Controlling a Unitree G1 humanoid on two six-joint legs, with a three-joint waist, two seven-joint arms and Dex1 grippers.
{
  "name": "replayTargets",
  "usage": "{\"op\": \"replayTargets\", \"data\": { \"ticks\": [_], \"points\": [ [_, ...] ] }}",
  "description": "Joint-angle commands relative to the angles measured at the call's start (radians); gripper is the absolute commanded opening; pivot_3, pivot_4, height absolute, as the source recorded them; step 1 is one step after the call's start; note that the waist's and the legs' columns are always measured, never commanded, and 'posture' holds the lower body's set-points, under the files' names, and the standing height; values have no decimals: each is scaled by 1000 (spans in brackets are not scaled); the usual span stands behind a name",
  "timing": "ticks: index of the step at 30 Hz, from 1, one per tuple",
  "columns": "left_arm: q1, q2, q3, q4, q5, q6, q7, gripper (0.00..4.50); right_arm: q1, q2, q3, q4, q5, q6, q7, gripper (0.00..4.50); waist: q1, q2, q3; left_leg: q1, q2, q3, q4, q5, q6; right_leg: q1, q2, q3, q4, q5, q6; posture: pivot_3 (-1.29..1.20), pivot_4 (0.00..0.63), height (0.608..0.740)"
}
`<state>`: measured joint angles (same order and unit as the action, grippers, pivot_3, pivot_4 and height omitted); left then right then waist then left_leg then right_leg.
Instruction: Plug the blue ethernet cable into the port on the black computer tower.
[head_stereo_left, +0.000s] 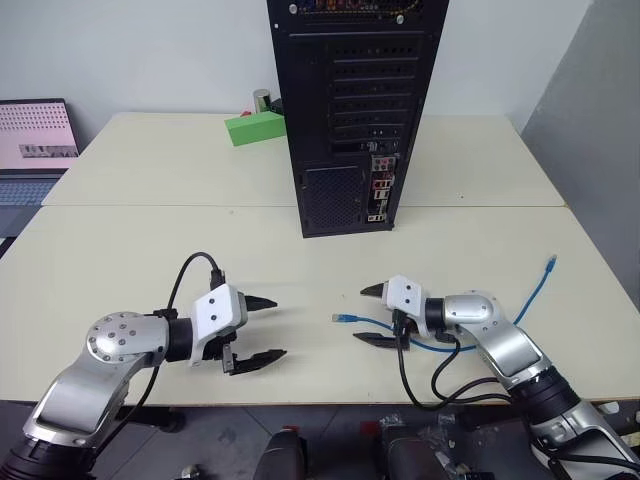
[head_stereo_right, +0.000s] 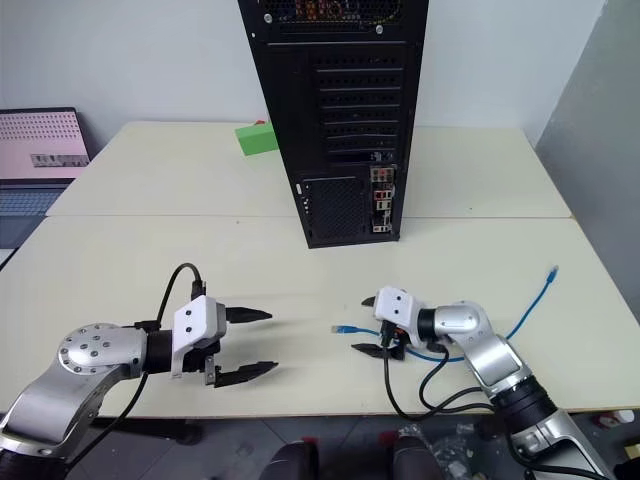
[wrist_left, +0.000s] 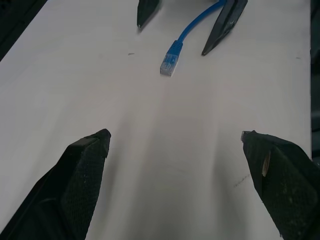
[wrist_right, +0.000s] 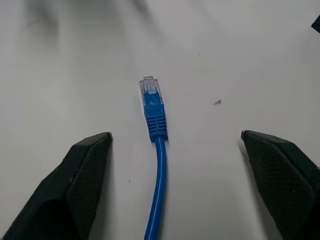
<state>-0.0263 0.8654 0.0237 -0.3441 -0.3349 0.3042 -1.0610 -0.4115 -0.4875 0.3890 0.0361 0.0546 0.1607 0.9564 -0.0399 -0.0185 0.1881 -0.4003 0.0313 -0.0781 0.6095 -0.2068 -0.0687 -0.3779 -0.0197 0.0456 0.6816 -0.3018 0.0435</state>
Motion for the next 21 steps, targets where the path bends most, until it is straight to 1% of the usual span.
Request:
{"op": "replayTargets", "data": {
  "ticks": [1, 3, 4, 5, 6, 8, 11, 12, 15, 16, 21],
  "points": [
    [-27, -7, -17, -17, -7, 1, -6, 4500, 2, 7, 10, -17, -14, 9, 9, 3323, 0, 0, 0, 0, 0, 0, 0, 0, 0, 0, 0, 0, 0, 0, 0, 0, 150, 740],
    [-34, -8, -26, -8, -2, -2, -11, 4500, 3, 6, 17, -20, -21, 13, 11, 2974, -1, 0, 0, 0, 0, 0, 0, 0, 0, 0, 0, 0, 0, 0, 0, 0, 150, 740],
    [-37, -6, -30, -4, 0, -5, -15, 4500, 4, 5, 19, -20, -25, 13, 11, 2714, -1, 0, 0, 0, 0, 0, 0, 0, 0, 0, 0, 0, 0, 0, 0, 0, 150, 740],
    [-39, -4, -35, 1, 4, -11, -20, 4500, 4, 4, 21, -18, -28, 12, 10, 2546, -1, 0, 0, 0, 0, 0, 0, 0, 0, 0, 0, 0, 0, 0, 0, 0, 150, 740],
    [-41, -3, -38, 4, 6, -15, -24, 4500, 4, 3, 22, -17, -30, 11, 10, 2258, -1, 0, 0, 0, 0, 0, 0, 0, 0, 0, 0, 0, 0, 0, 0, 0, 150, 740],
    [-47, -3, -45, 13, 9, -17, -31, 4500, 5, -1, 23, -14, -34, 8, 9, 1907, -1, 0, 0, 0, 0, 0, 0, 0, 0, 0, 0, 0, 0, 0, 0, 0, 150, 740],
    [-67, -6, -70, 47, 39, -50, -41, 4500, 0, -7, 27, -18, -39, 6, 11, 1138, 0, 0, 0, 0, 0, 0, 0, 0, 0, 0, 0, 0, 0, 0, 0, 0, 150, 740],
    [-76, -11, -76, 57, 42, -55, -42, 4500, -3, -8, 26, -20, -37, 9, 13, 1002, 0, 0, 0, 0, 0, 0, 0, 0, 0, 0, 0, 0, 0, 0, 0, 0, 150, 740],
    [-104, -22, -106, 93, 73, -91, -50, 4500, -14, -3, 17, -35, -23, 20, 22, 222, 0, 0, 0, 0, 0, 0, 0, 0, 0, 0, 0, 0, 0, 0, 0, 0, 150, 740],
    [-115, -31, -116, 107, 78, -104, -53, 4500, -18, 0, 13, -46, -14, 30, 26, 131, 2, 0, 0, 0, 0, 0, 0, 0, 0, 0, 0, 0, 0, 0, 0, 0, 150, 740],
    [-187, -87, -163, 179, 101, -145, -59, 4500, -43, 13, 5, -116, 20, 90, 48, 89, 1, 0, 0, 0, 0, 0, 0, 0, 0, 0, 0, 0, 0, 0, 0, 0, 150, 740]
  ]
}}
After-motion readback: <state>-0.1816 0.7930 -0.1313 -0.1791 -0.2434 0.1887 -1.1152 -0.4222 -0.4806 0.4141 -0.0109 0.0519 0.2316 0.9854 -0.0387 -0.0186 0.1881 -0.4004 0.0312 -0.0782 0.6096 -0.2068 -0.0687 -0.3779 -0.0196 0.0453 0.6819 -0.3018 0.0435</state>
